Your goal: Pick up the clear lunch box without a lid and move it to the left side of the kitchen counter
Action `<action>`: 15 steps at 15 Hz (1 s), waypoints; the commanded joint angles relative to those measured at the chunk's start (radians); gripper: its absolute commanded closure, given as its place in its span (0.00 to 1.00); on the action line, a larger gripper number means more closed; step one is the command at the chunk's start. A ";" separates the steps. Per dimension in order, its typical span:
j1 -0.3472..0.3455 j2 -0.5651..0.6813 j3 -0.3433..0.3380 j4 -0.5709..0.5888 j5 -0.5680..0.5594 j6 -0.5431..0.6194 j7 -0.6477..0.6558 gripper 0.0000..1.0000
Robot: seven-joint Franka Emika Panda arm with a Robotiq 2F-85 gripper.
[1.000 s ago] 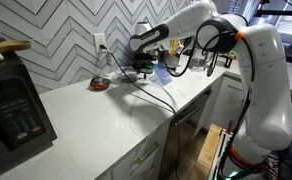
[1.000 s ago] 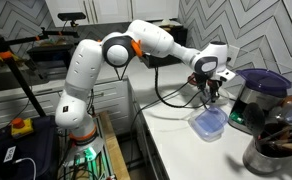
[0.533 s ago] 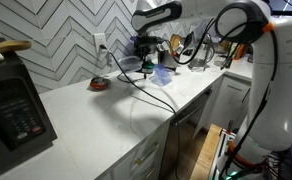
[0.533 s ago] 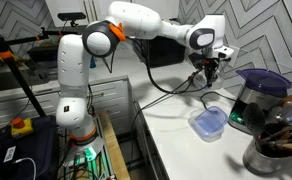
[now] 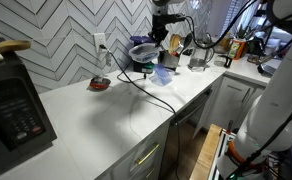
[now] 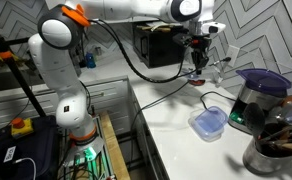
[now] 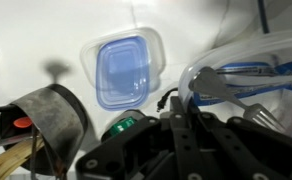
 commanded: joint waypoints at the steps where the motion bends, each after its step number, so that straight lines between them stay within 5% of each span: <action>1: 0.031 -0.078 0.043 -0.132 0.128 0.022 -0.089 0.98; 8: 0.122 -0.058 0.141 -0.281 0.381 0.029 -0.197 0.98; 15: 0.162 -0.187 0.206 -0.550 0.349 0.350 -0.121 0.98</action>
